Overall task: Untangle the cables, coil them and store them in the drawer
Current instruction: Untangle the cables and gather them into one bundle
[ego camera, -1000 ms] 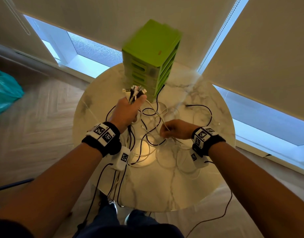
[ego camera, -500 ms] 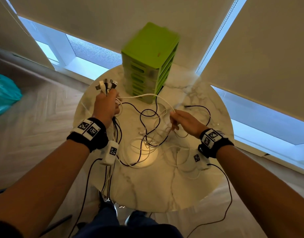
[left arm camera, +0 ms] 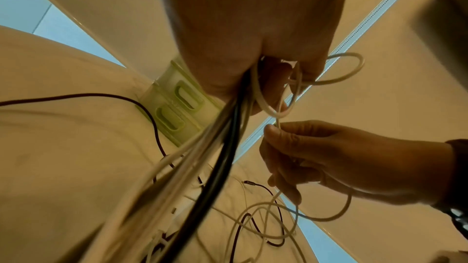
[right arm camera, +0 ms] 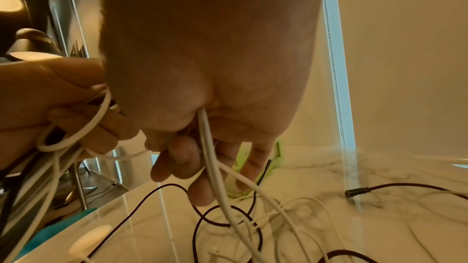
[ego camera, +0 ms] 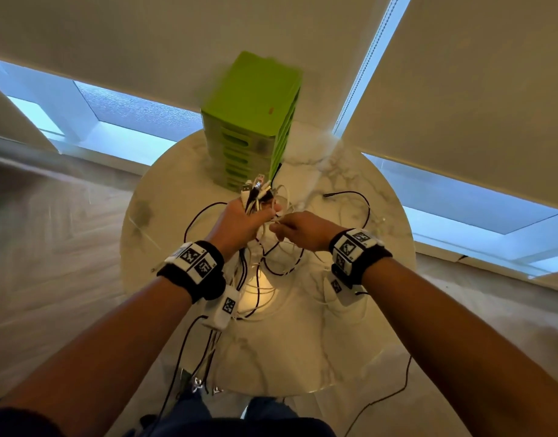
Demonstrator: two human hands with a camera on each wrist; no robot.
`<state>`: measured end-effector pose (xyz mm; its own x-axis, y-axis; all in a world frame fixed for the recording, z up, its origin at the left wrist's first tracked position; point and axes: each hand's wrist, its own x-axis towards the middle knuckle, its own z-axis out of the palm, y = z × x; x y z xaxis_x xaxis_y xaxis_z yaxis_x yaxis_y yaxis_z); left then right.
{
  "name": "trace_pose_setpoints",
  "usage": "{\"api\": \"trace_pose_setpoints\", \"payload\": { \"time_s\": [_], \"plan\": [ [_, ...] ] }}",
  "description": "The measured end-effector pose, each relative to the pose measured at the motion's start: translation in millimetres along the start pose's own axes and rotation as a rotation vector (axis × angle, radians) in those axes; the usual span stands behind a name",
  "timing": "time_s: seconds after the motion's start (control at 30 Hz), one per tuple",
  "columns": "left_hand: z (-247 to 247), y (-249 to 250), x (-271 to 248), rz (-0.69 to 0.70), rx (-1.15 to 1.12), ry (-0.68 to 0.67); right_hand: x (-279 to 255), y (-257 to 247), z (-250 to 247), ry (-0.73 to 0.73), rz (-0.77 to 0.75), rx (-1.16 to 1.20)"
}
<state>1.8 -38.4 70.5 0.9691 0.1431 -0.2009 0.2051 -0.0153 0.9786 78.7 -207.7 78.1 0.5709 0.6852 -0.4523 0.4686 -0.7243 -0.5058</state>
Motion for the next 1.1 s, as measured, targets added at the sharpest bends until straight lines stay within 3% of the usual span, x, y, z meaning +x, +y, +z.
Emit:
{"api": "trace_pose_setpoints", "payload": {
  "time_s": [0.13, 0.33, 0.57, 0.67, 0.8, 1.0, 1.1],
  "plan": [
    [-8, -1, 6, -0.02, 0.029, -0.045, 4, -7, 5, -0.026, 0.029, 0.019],
    [-31, 13, 20, -0.095, -0.213, -0.017, 0, 38, 44, -0.072, 0.161, -0.13],
    [-60, 24, 24, -0.13, -0.327, -0.001, -7, 65, 46, 0.136, 0.388, -0.204],
    [-63, 28, 21, -0.137, -0.332, -0.036, -8, 65, 45, 0.114, 0.45, -0.33],
    [-70, 31, 20, -0.116, -0.263, -0.047, -4, 49, 43, 0.192, 0.3, -0.461],
    [-63, 14, 15, -0.044, 0.114, -0.167, -9, 12, 26, 0.467, 0.077, -0.148],
    [-53, 6, 12, -0.006, 0.256, -0.225, -18, -7, 15, 0.503, -0.023, -0.002]
  ]
}}
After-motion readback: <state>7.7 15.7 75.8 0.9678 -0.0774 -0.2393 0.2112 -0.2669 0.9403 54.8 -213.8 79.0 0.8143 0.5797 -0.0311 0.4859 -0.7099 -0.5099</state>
